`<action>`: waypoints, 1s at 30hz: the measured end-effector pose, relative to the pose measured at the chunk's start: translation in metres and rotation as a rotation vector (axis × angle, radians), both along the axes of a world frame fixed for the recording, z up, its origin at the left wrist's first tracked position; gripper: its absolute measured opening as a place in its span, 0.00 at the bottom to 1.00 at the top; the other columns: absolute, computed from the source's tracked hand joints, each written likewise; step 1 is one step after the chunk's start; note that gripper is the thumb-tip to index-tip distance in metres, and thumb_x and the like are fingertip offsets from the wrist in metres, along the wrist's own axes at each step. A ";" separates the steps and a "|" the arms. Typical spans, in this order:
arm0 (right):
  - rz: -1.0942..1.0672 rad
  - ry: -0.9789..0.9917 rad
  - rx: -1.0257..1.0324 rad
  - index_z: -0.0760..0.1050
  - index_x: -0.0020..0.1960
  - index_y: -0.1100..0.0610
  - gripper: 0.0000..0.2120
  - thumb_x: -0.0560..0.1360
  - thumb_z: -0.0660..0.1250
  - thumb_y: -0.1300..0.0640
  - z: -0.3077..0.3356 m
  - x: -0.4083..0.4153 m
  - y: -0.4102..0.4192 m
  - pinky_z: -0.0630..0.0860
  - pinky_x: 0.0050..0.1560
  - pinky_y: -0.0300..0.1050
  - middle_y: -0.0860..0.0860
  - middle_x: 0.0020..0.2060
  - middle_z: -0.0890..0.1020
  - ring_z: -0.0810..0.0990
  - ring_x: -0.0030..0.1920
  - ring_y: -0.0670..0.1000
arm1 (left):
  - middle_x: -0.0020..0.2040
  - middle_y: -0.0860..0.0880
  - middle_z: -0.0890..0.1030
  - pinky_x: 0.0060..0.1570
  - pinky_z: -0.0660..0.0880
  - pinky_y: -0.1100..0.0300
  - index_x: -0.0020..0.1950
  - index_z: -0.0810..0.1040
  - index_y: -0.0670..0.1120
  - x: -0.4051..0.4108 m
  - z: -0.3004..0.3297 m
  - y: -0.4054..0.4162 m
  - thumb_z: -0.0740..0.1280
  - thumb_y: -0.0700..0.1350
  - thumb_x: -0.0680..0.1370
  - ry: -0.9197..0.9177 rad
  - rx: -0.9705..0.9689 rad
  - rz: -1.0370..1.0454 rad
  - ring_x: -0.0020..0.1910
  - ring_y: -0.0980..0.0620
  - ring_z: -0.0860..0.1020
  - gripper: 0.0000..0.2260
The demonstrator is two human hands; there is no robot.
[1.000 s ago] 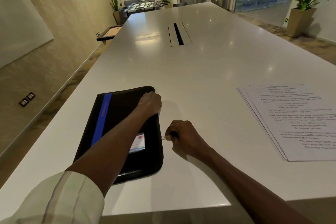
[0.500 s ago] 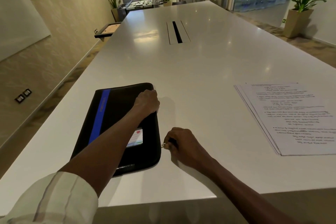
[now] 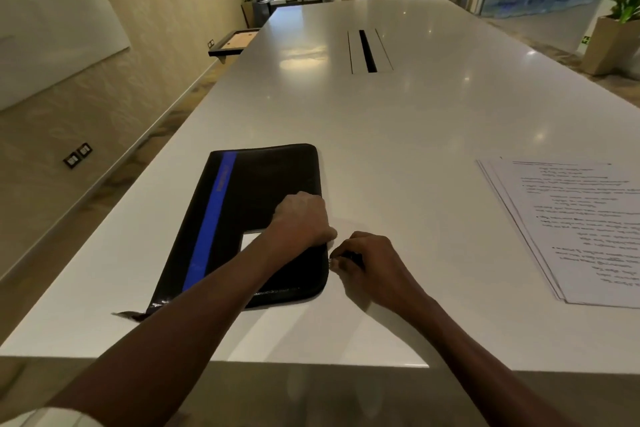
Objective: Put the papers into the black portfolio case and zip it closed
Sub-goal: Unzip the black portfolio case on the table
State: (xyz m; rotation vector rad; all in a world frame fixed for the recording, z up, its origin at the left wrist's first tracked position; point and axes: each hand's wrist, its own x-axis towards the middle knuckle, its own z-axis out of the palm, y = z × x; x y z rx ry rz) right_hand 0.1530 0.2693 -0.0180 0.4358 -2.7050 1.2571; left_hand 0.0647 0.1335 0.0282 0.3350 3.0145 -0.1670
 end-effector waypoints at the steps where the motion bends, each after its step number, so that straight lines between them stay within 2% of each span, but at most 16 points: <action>1: -0.004 0.000 -0.002 0.85 0.45 0.54 0.05 0.73 0.70 0.58 0.000 0.001 -0.001 0.76 0.42 0.51 0.51 0.38 0.82 0.79 0.39 0.49 | 0.41 0.46 0.74 0.37 0.73 0.56 0.49 0.77 0.43 0.001 0.000 0.002 0.67 0.54 0.73 0.013 -0.013 -0.045 0.39 0.47 0.75 0.15; 4: -0.020 0.013 0.009 0.86 0.45 0.54 0.05 0.73 0.71 0.58 0.000 0.007 -0.004 0.76 0.41 0.49 0.50 0.38 0.83 0.79 0.39 0.48 | 0.42 0.44 0.77 0.39 0.75 0.55 0.51 0.79 0.41 0.003 -0.005 0.007 0.62 0.48 0.77 0.020 -0.072 -0.144 0.39 0.47 0.77 0.12; 7: -0.037 0.038 0.035 0.86 0.44 0.55 0.05 0.72 0.71 0.60 0.001 0.014 -0.009 0.76 0.40 0.47 0.50 0.37 0.83 0.79 0.38 0.46 | 0.48 0.41 0.82 0.44 0.79 0.53 0.51 0.80 0.39 0.005 -0.010 0.009 0.61 0.43 0.79 0.037 -0.135 -0.238 0.45 0.43 0.81 0.11; 13: -0.079 0.062 0.047 0.86 0.42 0.55 0.05 0.71 0.72 0.62 0.004 0.036 -0.016 0.74 0.36 0.44 0.48 0.35 0.81 0.78 0.35 0.44 | 0.50 0.40 0.82 0.47 0.80 0.50 0.51 0.80 0.38 0.003 -0.010 0.006 0.59 0.39 0.80 0.067 -0.219 -0.401 0.48 0.41 0.82 0.11; 16: -0.128 0.064 0.054 0.86 0.41 0.55 0.04 0.71 0.72 0.60 0.006 0.047 -0.024 0.74 0.37 0.46 0.49 0.34 0.82 0.78 0.35 0.45 | 0.51 0.40 0.81 0.45 0.79 0.51 0.50 0.80 0.38 0.001 -0.011 0.004 0.58 0.38 0.79 0.069 -0.191 -0.412 0.49 0.40 0.81 0.11; 21: -0.270 0.056 0.009 0.85 0.37 0.54 0.05 0.71 0.72 0.59 0.003 0.070 -0.046 0.73 0.35 0.45 0.49 0.31 0.81 0.78 0.33 0.47 | 0.52 0.39 0.80 0.44 0.77 0.52 0.53 0.80 0.37 0.002 -0.011 -0.001 0.58 0.36 0.79 0.051 -0.140 -0.439 0.50 0.39 0.80 0.11; 24: -0.338 0.049 -0.011 0.84 0.32 0.54 0.09 0.70 0.71 0.62 0.002 0.081 -0.065 0.70 0.33 0.35 0.48 0.28 0.80 0.78 0.32 0.45 | 0.52 0.40 0.80 0.41 0.73 0.54 0.52 0.79 0.37 0.004 -0.011 -0.003 0.58 0.36 0.79 0.095 -0.111 -0.430 0.52 0.40 0.79 0.10; 26: -0.373 0.051 -0.023 0.82 0.28 0.53 0.12 0.69 0.70 0.63 0.001 0.085 -0.076 0.66 0.32 0.29 0.47 0.25 0.79 0.78 0.32 0.43 | 0.52 0.40 0.80 0.40 0.73 0.54 0.50 0.79 0.37 0.007 -0.010 -0.001 0.58 0.35 0.79 0.104 -0.149 -0.444 0.51 0.40 0.80 0.10; 30: -0.448 0.056 -0.040 0.80 0.29 0.55 0.11 0.69 0.71 0.63 0.001 0.088 -0.092 0.66 0.30 0.32 0.47 0.24 0.77 0.76 0.29 0.47 | 0.52 0.40 0.80 0.41 0.74 0.54 0.51 0.79 0.37 0.007 -0.011 -0.002 0.58 0.35 0.78 0.112 -0.137 -0.433 0.52 0.39 0.80 0.10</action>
